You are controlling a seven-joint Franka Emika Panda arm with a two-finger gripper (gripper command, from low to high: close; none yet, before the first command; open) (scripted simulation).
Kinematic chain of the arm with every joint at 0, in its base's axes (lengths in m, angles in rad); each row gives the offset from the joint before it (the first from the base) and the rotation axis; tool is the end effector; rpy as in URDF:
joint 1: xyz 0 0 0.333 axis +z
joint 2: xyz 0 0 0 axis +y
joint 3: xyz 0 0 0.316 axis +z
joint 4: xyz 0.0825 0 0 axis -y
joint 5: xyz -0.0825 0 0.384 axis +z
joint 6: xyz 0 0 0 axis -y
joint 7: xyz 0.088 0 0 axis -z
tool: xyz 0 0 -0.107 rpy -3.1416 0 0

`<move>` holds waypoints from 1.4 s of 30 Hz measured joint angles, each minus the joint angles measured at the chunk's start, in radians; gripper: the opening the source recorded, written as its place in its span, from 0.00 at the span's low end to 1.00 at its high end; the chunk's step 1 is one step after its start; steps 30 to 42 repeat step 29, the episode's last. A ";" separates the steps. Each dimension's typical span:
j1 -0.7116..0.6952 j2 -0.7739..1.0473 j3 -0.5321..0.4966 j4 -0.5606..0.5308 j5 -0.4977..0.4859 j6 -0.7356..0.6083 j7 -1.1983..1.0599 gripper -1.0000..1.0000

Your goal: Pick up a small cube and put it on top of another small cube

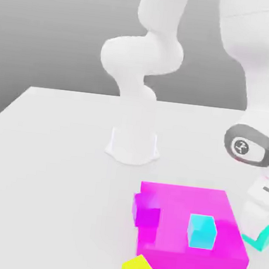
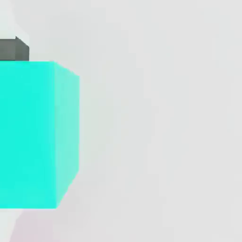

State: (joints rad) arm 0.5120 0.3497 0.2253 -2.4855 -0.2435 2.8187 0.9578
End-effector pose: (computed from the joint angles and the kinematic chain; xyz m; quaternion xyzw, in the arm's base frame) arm 0.3326 0.3282 0.1567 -1.0000 0.0012 -0.0002 0.0002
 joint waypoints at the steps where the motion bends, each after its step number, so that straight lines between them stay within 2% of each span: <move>1: -0.009 -0.033 0.014 -0.007 0.024 -0.025 -0.018 0.00; 4: -0.037 -0.113 0.039 -0.010 0.081 -0.076 -0.053 0.00; 9: -0.077 -0.099 -0.029 0.092 0.074 0.006 0.005 0.00; 11: -0.122 -0.103 -0.057 0.112 0.089 -0.002 -0.014 0.00; 21: -0.419 -0.181 -0.212 0.095 0.232 -0.254 -0.291 0.00; 25: -0.442 -0.076 -0.221 0.086 0.246 -0.173 -0.322 0.00; 26: -0.442 -0.049 -0.221 0.086 0.246 -0.147 -0.323 1.00; 42: -0.442 -0.049 -0.221 0.086 0.246 -0.147 -0.323 1.00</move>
